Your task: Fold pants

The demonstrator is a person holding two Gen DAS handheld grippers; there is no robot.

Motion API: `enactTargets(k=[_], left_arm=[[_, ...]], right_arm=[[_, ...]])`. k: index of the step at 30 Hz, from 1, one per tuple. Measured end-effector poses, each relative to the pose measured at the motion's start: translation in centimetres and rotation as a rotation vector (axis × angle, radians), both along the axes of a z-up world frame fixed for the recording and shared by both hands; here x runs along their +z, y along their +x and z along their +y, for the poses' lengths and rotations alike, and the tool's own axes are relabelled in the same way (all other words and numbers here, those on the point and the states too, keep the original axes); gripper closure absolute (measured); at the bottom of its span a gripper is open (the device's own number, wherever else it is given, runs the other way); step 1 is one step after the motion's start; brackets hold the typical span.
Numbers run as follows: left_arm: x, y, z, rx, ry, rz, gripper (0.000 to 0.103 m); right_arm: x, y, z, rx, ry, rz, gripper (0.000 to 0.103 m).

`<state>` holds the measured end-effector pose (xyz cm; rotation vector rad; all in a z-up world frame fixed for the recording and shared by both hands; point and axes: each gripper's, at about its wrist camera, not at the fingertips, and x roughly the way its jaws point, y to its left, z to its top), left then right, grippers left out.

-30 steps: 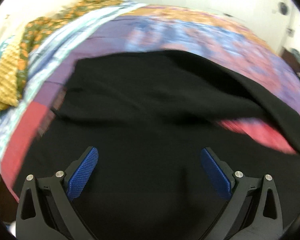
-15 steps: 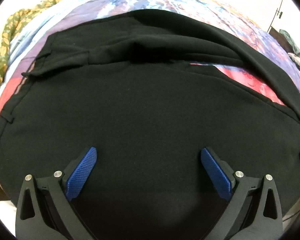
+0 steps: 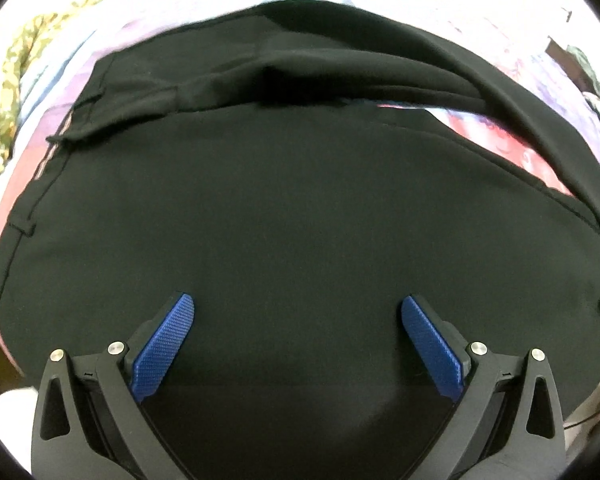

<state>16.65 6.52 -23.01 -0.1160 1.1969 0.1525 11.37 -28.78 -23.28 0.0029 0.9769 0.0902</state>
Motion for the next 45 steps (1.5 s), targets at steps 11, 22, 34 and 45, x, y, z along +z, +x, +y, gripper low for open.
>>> enactTargets(k=[11, 22, 34, 45], left_arm=[[0.1, 2.8, 3.6, 0.068, -0.022, -0.091, 0.0], [-1.5, 1.3, 3.1, 0.025, 0.002, -0.179, 0.0], [-1.4, 1.3, 3.1, 0.022, 0.003, -0.174, 0.0], [6.8, 6.8, 4.7, -0.002, -0.316, -0.168, 0.001]], right_arm=[[4.2, -1.5, 0.0, 0.052, 0.281, -0.056, 0.0], [2.5, -2.1, -6.6, -0.221, 0.553, -0.049, 0.002], [1.0, -0.8, -15.3, -0.694, 0.609, -0.153, 0.029], [12.2, 0.3, -12.9, -0.328, 0.463, -0.303, 0.097]])
